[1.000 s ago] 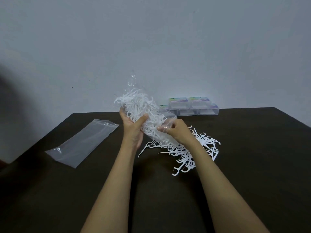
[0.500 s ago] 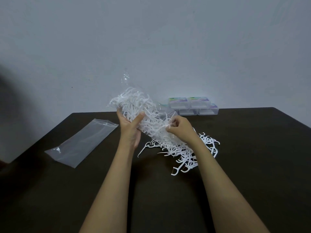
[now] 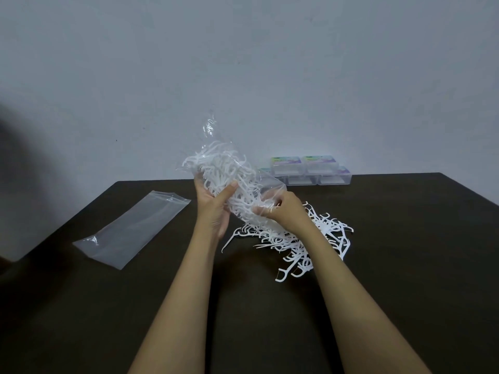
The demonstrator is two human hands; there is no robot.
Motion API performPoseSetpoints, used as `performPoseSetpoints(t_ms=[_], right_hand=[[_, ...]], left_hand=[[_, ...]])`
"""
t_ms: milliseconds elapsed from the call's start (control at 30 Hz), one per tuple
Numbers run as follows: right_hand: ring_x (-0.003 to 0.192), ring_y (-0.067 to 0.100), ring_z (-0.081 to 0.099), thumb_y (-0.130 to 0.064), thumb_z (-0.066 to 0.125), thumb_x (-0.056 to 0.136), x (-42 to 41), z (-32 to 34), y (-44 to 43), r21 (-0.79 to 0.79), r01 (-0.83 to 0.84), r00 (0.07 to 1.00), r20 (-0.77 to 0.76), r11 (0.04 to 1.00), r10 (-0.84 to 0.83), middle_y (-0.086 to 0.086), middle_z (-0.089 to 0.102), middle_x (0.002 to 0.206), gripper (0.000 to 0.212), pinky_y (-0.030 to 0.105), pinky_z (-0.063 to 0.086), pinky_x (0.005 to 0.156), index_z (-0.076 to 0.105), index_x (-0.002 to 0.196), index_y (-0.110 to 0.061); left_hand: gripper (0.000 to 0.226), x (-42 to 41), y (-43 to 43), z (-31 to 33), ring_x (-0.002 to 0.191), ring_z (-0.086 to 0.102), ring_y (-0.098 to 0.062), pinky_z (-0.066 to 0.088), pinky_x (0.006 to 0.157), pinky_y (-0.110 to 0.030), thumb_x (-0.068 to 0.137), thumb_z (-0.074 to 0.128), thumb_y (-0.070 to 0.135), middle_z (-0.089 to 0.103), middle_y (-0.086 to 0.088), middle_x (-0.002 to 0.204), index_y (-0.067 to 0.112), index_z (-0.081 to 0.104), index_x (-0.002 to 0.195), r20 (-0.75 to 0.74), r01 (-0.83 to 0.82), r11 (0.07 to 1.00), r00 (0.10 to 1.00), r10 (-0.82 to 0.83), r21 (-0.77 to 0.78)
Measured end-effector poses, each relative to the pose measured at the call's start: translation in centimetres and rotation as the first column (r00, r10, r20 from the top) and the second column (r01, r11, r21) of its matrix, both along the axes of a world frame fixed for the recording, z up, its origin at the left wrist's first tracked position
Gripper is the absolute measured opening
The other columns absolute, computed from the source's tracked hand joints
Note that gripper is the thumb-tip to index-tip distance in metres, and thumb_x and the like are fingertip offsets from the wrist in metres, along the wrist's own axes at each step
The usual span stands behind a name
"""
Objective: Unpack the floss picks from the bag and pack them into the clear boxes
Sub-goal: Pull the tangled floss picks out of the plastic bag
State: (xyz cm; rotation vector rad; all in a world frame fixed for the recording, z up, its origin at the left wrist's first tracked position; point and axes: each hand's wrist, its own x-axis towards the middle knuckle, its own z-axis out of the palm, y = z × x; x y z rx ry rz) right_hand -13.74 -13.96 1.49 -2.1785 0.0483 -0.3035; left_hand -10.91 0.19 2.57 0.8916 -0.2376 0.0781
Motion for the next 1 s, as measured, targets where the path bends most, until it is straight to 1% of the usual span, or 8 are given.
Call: performPoseSetpoints(t_ms=[133, 233, 300, 367, 533, 633, 767, 1000], right_hand=[[0.075, 0.010, 0.051, -0.038, 0.073, 0.075, -0.3, 0.3, -0.3, -0.005, -0.038, 0.999, -0.031, 0.999, 0.038, -0.003, 0.058, 0.085, 0.029, 0.032, 0.046, 0.071, 0.058, 0.078, -0.013], [0.064, 0.002, 0.039, -0.030, 0.071, 0.079, -0.5, 0.5, -0.6, 0.009, -0.049, 0.998, -0.033, 0.999, 0.049, -0.012, 0.043, 0.072, 0.031, 0.024, 0.036, 0.065, 0.044, 0.065, -0.026], [0.066, 0.005, 0.042, -0.021, 0.069, 0.079, -0.5, 0.6, -0.7, 0.040, -0.054, 0.998, -0.038, 0.998, 0.055, -0.010, 0.045, 0.073, 0.027, 0.023, 0.036, 0.063, 0.046, 0.067, -0.025], [0.067, 0.009, 0.044, -0.012, 0.065, 0.078, -0.5, 0.6, -0.9, 0.033, -0.044, 0.998, -0.037, 0.998, 0.045, -0.007, 0.047, 0.074, 0.024, 0.023, 0.037, 0.061, 0.046, 0.068, -0.022], [0.079, 0.019, 0.047, -0.009, 0.062, 0.073, -0.1, 0.5, -1.1, 0.021, -0.009, 1.000, -0.020, 1.000, 0.010, 0.000, 0.056, 0.086, 0.017, 0.042, 0.045, 0.078, 0.052, 0.077, -0.022], [0.091, 0.022, 0.048, -0.019, 0.067, 0.072, -0.1, 0.4, -1.0, 0.035, -0.020, 1.000, -0.019, 0.999, 0.021, -0.007, 0.054, 0.085, 0.024, 0.048, 0.045, 0.088, 0.062, 0.096, -0.018], [0.109, 0.022, 0.051, -0.050, 0.075, 0.065, -0.3, 0.5, -0.6, 0.016, -0.016, 1.000, -0.021, 1.000, 0.016, -0.003, 0.061, 0.109, 0.051, 0.047, 0.042, 0.095, 0.065, 0.105, -0.021], [0.090, 0.030, 0.059, -0.033, 0.077, 0.071, -0.5, 0.9, -0.4, -0.079, -0.004, 0.999, -0.033, 0.997, 0.001, 0.015, 0.067, 0.096, 0.035, 0.044, 0.050, 0.082, 0.068, 0.094, -0.009]], left_hand=[[0.087, 0.1, 0.1, 0.0, 0.109, 0.057, -0.023, 0.053, 0.083, -0.036, 0.082, 0.050, -0.018, 0.040, -0.012, 0.142, 0.026, 0.013, 0.147, -0.003, 0.003, 1.000, 1.000, -0.003, 0.014], [0.087, 0.3, 0.3, 0.0, 0.123, 0.049, -0.030, 0.051, 0.086, -0.037, 0.082, 0.051, -0.017, 0.036, -0.012, 0.146, 0.028, 0.013, 0.147, -0.006, 0.004, 1.000, 1.000, -0.004, 0.004], [0.087, 0.2, 0.4, 0.1, 0.127, 0.046, -0.030, 0.053, 0.083, -0.033, 0.082, 0.051, -0.016, 0.034, -0.010, 0.147, 0.029, 0.013, 0.146, -0.016, 0.005, 1.000, 1.000, -0.005, 0.001], [0.086, 0.2, 0.4, 0.1, 0.130, 0.043, -0.030, 0.043, 0.096, -0.041, 0.083, 0.051, -0.015, 0.033, -0.009, 0.148, 0.030, 0.013, 0.146, -0.034, 0.001, 1.000, 0.999, -0.001, 0.005], [0.088, 0.4, 0.4, 0.0, 0.130, 0.041, -0.031, 0.040, 0.094, -0.042, 0.081, 0.052, -0.015, 0.030, -0.009, 0.150, 0.030, 0.014, 0.146, -0.040, 0.005, 1.000, 0.999, -0.005, -0.009], [0.083, 0.3, 0.4, 0.0, 0.118, 0.051, -0.026, 0.050, 0.084, -0.037, 0.082, 0.051, -0.016, 0.036, -0.008, 0.146, 0.028, 0.018, 0.144, -0.014, 0.009, 1.000, 1.000, -0.009, -0.006], [0.074, 0.0, 0.0, 0.0, 0.106, 0.056, -0.022, 0.053, 0.079, -0.034, 0.082, 0.049, -0.017, 0.044, -0.010, 0.133, 0.030, 0.025, 0.135, 0.038, 0.011, 0.999, 0.999, -0.013, 0.040], [0.072, -0.3, -0.2, 0.2, 0.108, 0.055, -0.024, 0.045, 0.093, -0.045, 0.082, 0.049, -0.018, 0.036, -0.015, 0.143, 0.033, 0.028, 0.128, 0.063, 0.039, 0.998, 0.997, -0.042, 0.039]])
